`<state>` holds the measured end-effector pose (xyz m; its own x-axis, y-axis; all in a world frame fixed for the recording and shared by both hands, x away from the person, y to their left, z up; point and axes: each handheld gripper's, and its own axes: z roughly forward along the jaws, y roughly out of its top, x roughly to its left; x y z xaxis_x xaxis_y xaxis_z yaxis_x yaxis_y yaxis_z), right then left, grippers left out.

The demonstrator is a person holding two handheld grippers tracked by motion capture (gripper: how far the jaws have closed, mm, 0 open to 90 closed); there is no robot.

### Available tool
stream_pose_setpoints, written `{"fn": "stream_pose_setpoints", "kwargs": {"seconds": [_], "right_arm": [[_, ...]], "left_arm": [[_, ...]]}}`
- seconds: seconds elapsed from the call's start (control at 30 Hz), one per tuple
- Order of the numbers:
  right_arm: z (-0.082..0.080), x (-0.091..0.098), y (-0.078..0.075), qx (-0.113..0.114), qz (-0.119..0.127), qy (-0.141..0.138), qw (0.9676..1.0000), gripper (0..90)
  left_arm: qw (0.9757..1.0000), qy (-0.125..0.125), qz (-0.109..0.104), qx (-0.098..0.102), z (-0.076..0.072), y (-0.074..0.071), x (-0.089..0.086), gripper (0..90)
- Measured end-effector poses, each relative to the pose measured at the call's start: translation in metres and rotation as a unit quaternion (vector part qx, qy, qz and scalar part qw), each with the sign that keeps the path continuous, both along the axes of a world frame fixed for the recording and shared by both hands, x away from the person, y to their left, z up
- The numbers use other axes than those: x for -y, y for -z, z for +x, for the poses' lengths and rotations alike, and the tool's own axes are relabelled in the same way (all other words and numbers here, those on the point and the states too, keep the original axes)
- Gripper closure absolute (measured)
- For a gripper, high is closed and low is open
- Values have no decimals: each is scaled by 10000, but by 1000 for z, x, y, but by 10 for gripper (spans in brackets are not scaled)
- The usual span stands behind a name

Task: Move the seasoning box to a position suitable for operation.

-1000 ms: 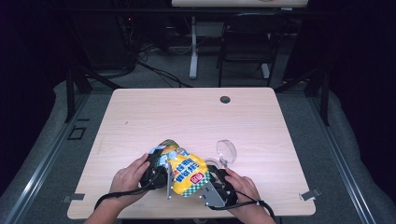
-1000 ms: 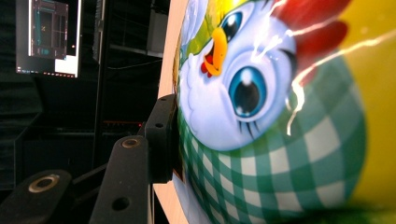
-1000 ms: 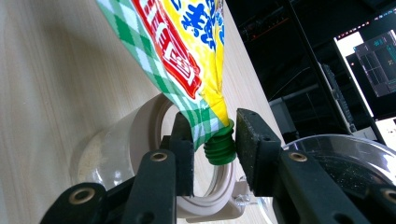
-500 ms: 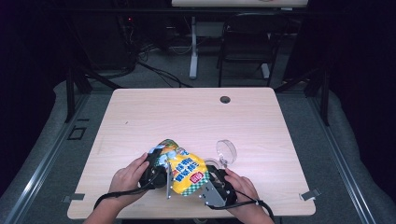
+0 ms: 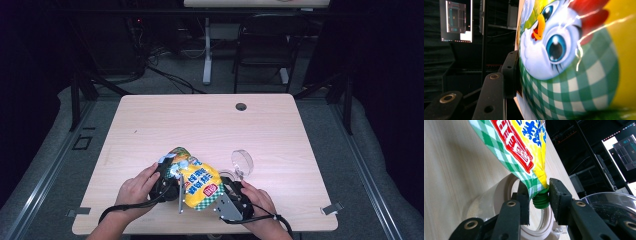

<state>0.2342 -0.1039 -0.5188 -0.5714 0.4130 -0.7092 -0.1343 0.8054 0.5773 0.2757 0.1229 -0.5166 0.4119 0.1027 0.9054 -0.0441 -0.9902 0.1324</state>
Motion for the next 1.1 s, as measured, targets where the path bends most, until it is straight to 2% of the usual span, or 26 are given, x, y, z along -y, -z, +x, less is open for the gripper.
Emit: {"fn": "stream_pose_setpoints", "kwargs": {"seconds": [0.07, 0.37, 0.67, 1.1], "right_arm": [[0, 0, 0, 10, 9, 6, 10000, 709], [0, -1, 1, 9, 53, 8, 10000, 709], [0, 0, 0, -4, 105, 38, 9999, 708], [0, 0, 0, -61, 196, 54, 9998, 707]], "left_arm": [[10000, 20, 45, 81, 0, -1, 0, 571], [9996, 38, 193, 193, -1, -3, 1, 571], [9986, 95, 343, 400, -1, -6, 2, 571], [9972, 112, 520, 524, -3, -11, 4, 571]]}}
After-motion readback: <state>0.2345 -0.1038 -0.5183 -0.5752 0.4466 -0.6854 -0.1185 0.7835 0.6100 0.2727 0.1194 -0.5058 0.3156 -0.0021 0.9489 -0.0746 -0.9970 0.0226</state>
